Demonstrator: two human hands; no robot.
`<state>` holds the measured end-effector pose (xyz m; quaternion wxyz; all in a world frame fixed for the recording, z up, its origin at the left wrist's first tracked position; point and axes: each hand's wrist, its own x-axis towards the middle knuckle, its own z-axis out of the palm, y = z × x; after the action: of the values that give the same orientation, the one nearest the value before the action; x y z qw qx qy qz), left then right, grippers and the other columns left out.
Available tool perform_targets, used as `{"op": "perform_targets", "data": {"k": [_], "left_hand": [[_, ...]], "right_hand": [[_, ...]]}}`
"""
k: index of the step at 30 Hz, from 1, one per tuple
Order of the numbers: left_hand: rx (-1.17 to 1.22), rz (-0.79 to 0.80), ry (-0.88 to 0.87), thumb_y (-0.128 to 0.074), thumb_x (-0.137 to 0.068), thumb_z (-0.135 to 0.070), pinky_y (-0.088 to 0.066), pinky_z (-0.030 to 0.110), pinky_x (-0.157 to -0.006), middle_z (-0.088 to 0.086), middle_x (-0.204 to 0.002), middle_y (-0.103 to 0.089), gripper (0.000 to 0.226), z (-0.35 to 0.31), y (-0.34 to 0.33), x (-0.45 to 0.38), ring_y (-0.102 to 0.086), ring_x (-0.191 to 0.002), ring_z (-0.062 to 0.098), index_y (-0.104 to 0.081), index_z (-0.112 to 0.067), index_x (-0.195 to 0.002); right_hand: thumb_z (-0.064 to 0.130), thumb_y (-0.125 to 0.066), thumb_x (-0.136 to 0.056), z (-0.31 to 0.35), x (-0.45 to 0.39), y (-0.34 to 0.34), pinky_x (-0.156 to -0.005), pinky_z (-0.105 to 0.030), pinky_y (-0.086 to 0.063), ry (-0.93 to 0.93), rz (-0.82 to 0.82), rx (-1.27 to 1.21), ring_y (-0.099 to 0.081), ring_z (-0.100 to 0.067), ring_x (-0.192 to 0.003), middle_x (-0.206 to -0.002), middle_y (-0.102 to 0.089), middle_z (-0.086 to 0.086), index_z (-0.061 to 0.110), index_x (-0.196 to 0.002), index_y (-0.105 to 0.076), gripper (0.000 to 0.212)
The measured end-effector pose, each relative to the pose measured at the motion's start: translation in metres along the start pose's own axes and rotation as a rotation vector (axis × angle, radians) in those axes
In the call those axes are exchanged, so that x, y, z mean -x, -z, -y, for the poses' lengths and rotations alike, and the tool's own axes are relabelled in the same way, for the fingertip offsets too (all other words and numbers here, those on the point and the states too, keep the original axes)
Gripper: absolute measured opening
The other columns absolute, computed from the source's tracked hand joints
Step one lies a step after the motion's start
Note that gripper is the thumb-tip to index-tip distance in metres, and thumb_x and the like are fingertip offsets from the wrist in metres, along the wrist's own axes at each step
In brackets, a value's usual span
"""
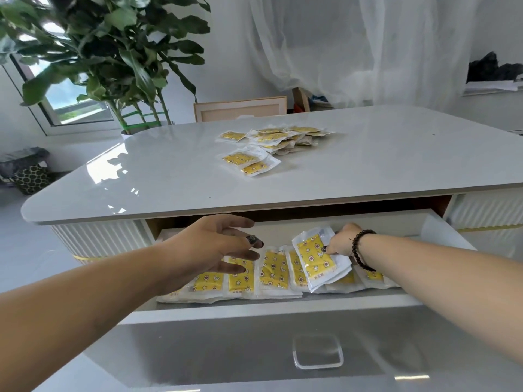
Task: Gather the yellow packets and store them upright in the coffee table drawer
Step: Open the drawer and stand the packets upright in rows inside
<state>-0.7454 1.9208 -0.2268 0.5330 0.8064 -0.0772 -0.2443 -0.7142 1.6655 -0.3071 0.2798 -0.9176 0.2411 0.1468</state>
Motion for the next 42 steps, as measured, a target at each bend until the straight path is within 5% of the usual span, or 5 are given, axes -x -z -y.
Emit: {"op": "perform_targets", "data": {"k": [9, 16, 28, 36, 42], "left_hand": [[-0.020, 0.021, -0.003, -0.058, -0.092, -0.001, -0.059, 0.035, -0.081, 0.003, -0.104, -0.075, 0.040, -0.002, -0.011, -0.008, -0.073, -0.093, 0.019, -0.054, -0.018, -0.128], [0.002, 0.018, -0.060, -0.059, -0.092, -0.003, -0.059, 0.033, -0.078, 0.001, -0.104, -0.074, 0.040, -0.010, -0.012, -0.007, -0.073, -0.093, 0.016, -0.054, -0.020, -0.127], [-0.219, -0.362, -0.276, -0.055, -0.090, -0.006, -0.054, 0.029, -0.080, -0.001, -0.111, -0.065, 0.034, -0.015, 0.020, -0.062, -0.062, -0.104, 0.017, -0.057, -0.015, -0.124], [-0.598, -0.552, -0.219, -0.051, -0.095, -0.029, -0.034, 0.038, -0.106, 0.006, -0.145, -0.036, 0.054, -0.006, 0.035, -0.151, -0.032, -0.136, 0.025, -0.032, -0.020, -0.144], [-0.715, -0.497, -0.194, -0.045, -0.094, -0.030, -0.041, 0.035, -0.098, 0.004, -0.144, -0.034, 0.057, -0.021, 0.048, -0.198, -0.043, -0.130, 0.027, -0.030, -0.041, -0.147]], "right_hand": [[0.020, -0.061, -0.087, -0.008, -0.013, -0.023, -0.043, -0.019, -0.030, 0.042, -0.103, 0.145, -0.041, -0.010, -0.056, -0.067, -0.043, 0.001, 0.012, -0.066, -0.042, 0.030], [0.020, -0.058, -0.088, 0.002, 0.004, -0.009, -0.063, -0.026, -0.043, 0.178, -0.193, 0.293, -0.051, -0.021, -0.078, -0.098, -0.059, -0.007, 0.006, -0.107, -0.051, 0.024], [0.013, -0.061, -0.081, 0.071, 0.017, 0.046, -0.076, -0.034, -0.059, 0.404, -0.344, -0.277, -0.070, -0.022, -0.079, -0.082, -0.073, -0.007, 0.016, -0.070, -0.066, 0.013], [0.028, -0.060, -0.087, 0.098, -0.040, 0.033, -0.079, -0.026, -0.046, 0.326, -0.455, -0.351, -0.061, -0.024, -0.101, -0.106, -0.068, -0.005, 0.014, -0.101, -0.067, 0.021], [0.046, -0.056, -0.084, 0.126, -0.069, 0.035, -0.052, -0.025, -0.035, 0.251, -0.449, -0.360, -0.051, -0.025, -0.062, -0.057, -0.050, -0.001, 0.012, -0.061, -0.052, 0.041]]}}
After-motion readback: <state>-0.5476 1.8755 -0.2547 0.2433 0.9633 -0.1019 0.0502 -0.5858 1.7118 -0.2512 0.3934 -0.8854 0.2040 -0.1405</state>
